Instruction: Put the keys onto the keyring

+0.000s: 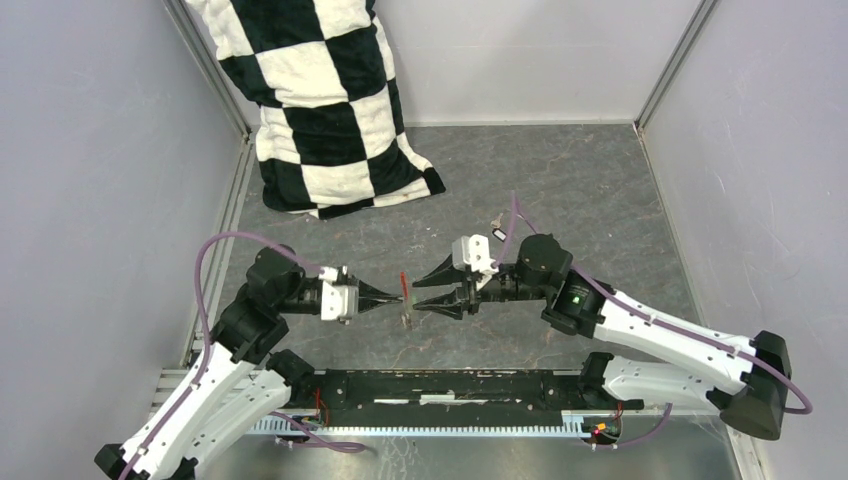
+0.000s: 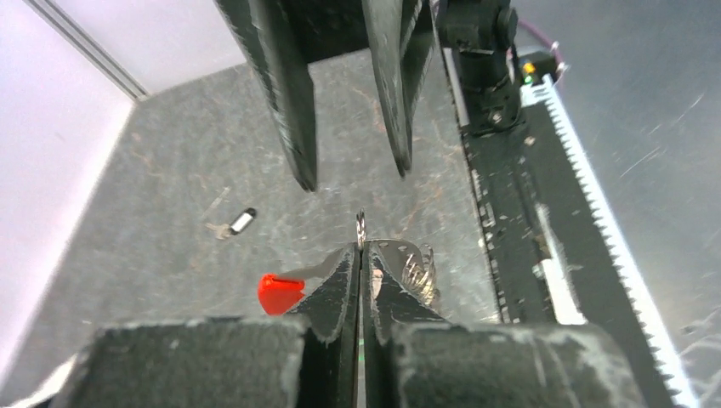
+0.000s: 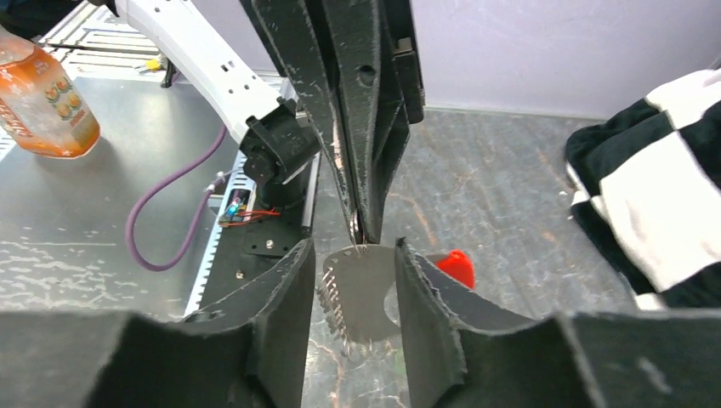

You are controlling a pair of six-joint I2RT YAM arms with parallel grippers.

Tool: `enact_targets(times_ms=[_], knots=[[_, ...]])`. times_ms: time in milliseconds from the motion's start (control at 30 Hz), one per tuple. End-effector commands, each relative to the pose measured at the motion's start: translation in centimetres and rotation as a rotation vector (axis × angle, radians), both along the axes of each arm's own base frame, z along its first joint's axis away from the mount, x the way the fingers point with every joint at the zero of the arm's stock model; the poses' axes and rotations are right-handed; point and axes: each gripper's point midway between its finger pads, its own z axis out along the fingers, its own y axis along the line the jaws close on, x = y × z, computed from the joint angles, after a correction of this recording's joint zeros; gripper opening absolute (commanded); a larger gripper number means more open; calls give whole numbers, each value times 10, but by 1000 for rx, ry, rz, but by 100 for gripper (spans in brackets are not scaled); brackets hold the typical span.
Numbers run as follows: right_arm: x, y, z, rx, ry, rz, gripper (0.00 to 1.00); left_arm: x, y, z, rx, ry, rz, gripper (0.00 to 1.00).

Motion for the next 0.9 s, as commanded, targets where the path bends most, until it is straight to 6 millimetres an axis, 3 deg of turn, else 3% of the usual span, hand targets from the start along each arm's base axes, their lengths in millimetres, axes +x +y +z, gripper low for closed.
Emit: enact_targets(times_ms=[0, 133, 333, 667, 767, 867], knots=[[-1, -17, 32, 54, -95, -45, 49, -7, 6, 5, 2, -379, -86, 2], [5, -27, 29, 23, -115, -97, 54, -12, 10, 7, 12, -616, -142, 2], [6, -30, 15, 0, -101, -109, 55, -24, 14, 1, 25, -840, -241, 2], [10, -34, 1, -20, -102, -140, 58, -37, 16, 15, -30, -943, -279, 2], [23, -38, -9, -47, -80, -226, 69, -40, 16, 16, -40, -946, -289, 2], [50, -50, -20, -81, -56, -385, 83, -40, 16, 10, -30, -942, -299, 2]])
